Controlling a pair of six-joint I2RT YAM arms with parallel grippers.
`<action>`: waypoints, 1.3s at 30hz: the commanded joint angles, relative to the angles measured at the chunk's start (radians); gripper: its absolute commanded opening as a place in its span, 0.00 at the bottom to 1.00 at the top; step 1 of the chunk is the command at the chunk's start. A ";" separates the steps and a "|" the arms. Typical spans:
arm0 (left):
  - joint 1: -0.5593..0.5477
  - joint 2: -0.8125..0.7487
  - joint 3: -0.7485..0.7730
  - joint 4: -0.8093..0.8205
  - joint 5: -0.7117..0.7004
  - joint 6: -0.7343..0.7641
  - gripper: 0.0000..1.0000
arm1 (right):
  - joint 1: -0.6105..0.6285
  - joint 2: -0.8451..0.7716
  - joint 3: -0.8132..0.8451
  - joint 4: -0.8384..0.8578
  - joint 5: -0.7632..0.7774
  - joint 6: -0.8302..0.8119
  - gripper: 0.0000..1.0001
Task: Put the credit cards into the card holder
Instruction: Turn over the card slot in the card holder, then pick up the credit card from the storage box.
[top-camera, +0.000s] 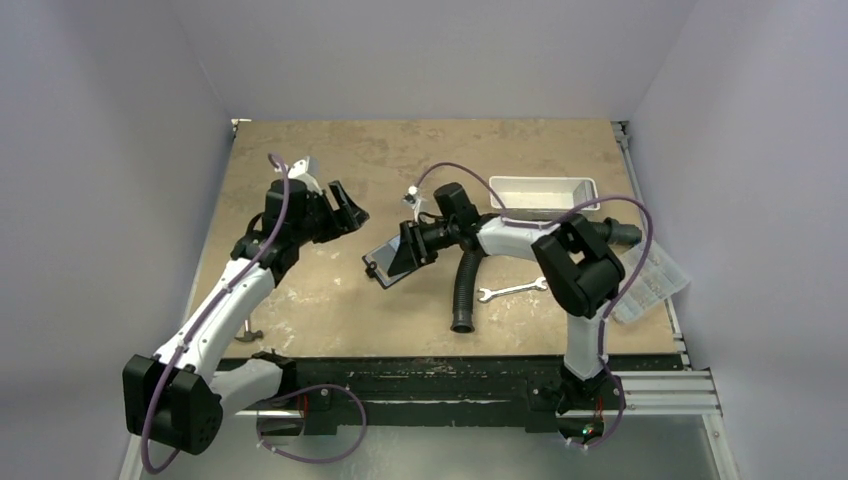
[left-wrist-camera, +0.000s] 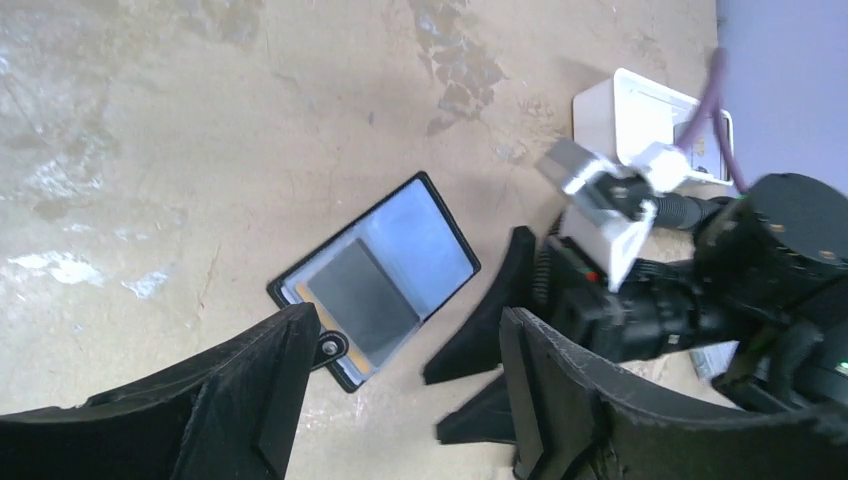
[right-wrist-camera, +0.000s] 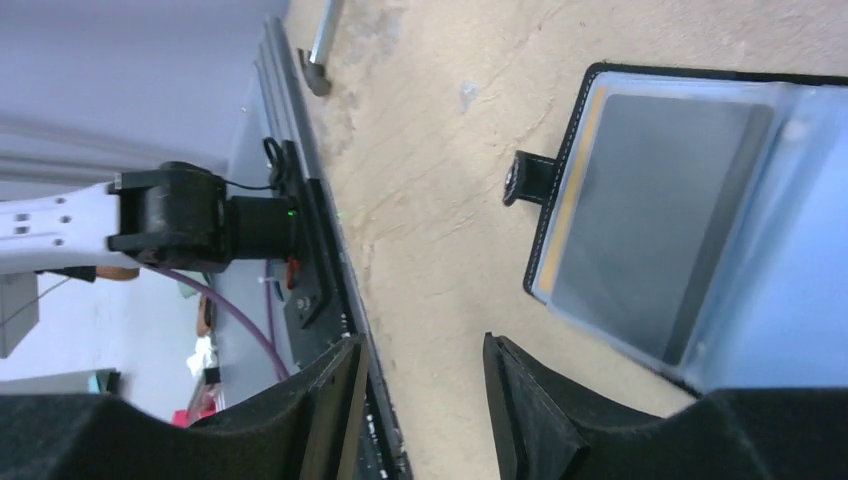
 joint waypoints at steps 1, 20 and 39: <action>0.003 0.038 0.060 -0.037 -0.001 0.090 0.71 | -0.106 -0.158 -0.040 0.050 -0.025 0.025 0.54; -0.122 0.518 0.253 0.128 0.401 0.136 0.76 | -0.577 -0.464 0.085 -0.460 1.313 -0.330 0.92; -0.119 0.373 0.239 0.026 0.381 0.245 0.80 | -0.652 0.048 0.558 -0.751 1.427 -0.486 0.94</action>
